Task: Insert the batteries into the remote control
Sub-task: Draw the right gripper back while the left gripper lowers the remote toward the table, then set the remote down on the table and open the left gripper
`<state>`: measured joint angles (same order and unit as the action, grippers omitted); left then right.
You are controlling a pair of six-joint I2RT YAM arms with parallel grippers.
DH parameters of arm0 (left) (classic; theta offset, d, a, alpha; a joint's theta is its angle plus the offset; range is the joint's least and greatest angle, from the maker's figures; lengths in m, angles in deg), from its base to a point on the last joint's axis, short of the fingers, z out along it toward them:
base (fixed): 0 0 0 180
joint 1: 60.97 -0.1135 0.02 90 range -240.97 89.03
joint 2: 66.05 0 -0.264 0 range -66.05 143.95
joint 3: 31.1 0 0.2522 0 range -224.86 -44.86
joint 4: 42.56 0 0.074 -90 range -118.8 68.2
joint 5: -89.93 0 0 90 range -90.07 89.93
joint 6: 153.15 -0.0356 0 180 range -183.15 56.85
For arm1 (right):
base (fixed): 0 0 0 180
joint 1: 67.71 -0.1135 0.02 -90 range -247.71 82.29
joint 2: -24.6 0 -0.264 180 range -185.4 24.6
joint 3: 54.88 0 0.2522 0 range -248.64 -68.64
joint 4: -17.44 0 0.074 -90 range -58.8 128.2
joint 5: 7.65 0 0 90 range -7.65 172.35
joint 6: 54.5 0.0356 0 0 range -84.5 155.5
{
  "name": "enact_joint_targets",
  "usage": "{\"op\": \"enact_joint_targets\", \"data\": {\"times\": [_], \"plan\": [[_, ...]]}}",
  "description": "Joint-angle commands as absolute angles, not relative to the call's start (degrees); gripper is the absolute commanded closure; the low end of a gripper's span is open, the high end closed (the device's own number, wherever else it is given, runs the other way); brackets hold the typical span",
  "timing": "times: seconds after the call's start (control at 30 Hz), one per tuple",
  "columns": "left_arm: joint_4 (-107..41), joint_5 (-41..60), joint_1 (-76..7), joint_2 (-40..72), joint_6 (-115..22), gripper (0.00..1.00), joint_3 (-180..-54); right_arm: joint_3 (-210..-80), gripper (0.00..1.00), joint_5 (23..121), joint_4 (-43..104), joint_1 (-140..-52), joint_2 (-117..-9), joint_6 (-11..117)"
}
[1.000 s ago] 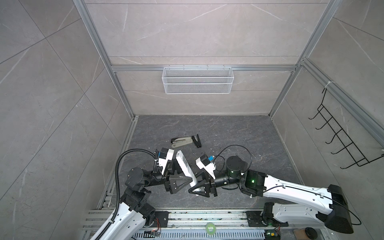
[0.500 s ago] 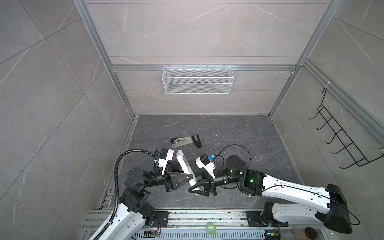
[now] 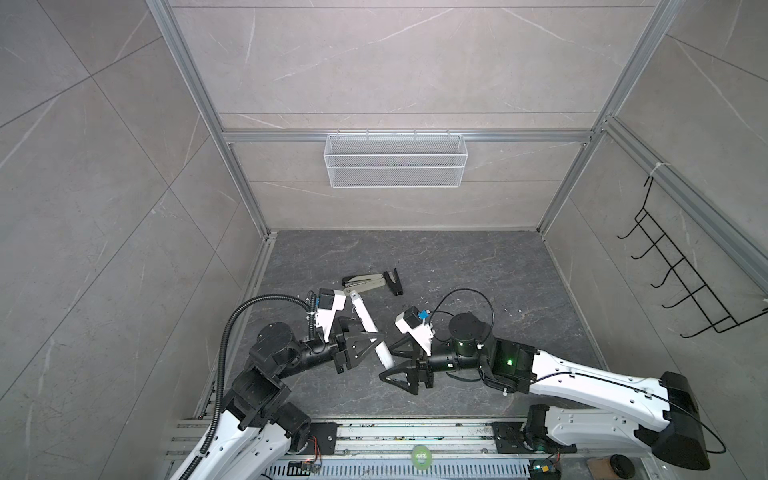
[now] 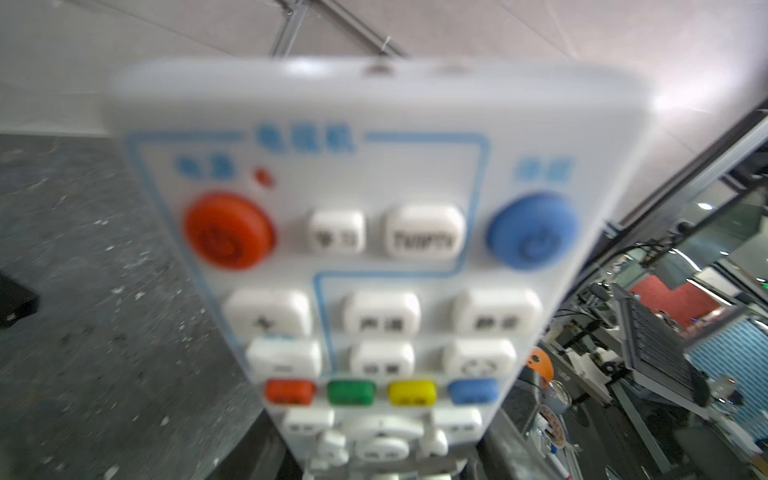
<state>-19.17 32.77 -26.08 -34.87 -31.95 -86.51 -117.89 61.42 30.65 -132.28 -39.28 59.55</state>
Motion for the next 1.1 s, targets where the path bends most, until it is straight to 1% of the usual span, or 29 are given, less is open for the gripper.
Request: {"op": "enact_joint_targets", "data": {"times": [0.0, 0.07, 0.17, 0.3, 0.4, 0.47, 0.63, 1.07], "plan": [[-6.89, 23.89, -26.03, -31.00, -36.92, 1.00, -91.06, -117.35, 0.12, 69.69, 39.01, -132.31, -36.47, 56.57], [-1.90, 18.65, -26.04, -28.27, -37.49, 1.00, -92.67, -117.46, 0.12, 73.19, 42.45, -132.31, -35.75, 56.16], [6.07, 11.02, -26.06, -23.64, -38.19, 1.00, -94.58, -117.41, 0.12, 81.20, 47.46, -132.31, -34.53, 56.24], [7.61, 7.38, -26.03, -20.87, -35.95, 1.00, -93.15, -116.83, 0.12, 91.73, 53.26, -132.31, -33.60, 57.50], [10.08, 3.23, -25.95, -18.62, -33.72, 1.00, -92.13, -116.05, 0.12, 96.06, 55.32, -132.31, -33.41, 58.25], [10.35, 0.63, -25.97, -17.41, -31.98, 1.00, -90.60, -115.69, 0.11, 97.72, 56.01, -132.36, -33.62, 58.57], [8.69, -1.27, -25.90, -13.64, -28.99, 1.00, -85.87, -115.07, 0.11, 99.13, 55.91, -132.31, -35.52, 58.51], [1.65, -2.09, -25.11, -5.20, -26.73, 1.00, -79.41, -115.95, 0.11, 99.66, 54.87, -132.31, -43.13, 57.82]]}}
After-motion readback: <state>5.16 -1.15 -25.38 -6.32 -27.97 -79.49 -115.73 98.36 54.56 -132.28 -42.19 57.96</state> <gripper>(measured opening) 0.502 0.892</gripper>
